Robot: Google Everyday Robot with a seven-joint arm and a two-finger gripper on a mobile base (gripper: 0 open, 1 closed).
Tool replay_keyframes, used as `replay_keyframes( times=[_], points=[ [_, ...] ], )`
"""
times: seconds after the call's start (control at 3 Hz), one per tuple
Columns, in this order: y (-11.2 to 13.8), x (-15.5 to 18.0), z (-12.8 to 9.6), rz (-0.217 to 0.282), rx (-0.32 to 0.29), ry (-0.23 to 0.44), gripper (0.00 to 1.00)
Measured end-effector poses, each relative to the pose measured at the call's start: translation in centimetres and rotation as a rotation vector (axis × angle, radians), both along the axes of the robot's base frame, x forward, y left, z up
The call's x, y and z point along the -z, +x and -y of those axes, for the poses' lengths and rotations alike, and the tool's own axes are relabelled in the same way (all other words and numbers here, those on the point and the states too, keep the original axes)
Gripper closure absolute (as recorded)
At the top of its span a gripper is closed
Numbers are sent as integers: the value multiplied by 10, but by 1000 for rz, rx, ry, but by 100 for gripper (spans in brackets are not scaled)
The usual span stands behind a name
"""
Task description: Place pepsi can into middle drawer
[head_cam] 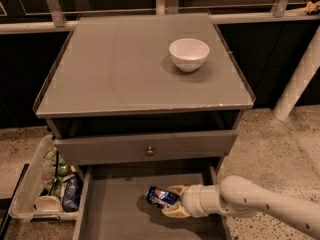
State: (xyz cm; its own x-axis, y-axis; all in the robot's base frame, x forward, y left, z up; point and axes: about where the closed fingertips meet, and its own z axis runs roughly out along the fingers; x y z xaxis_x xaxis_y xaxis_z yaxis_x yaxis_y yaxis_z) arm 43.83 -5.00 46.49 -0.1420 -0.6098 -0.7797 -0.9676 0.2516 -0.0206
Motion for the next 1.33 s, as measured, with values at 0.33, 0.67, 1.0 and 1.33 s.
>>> replay_keyframes(
  times=[0.33,0.67,1.0,1.33],
  points=[
    [7,47,-1,-20,40,-26,100],
    [26,86,-4,-23,86,-80,100],
    [39,94,-1,-17,113,-94,100],
    [39,94,-1,-17,113,-94,74]
  ],
)
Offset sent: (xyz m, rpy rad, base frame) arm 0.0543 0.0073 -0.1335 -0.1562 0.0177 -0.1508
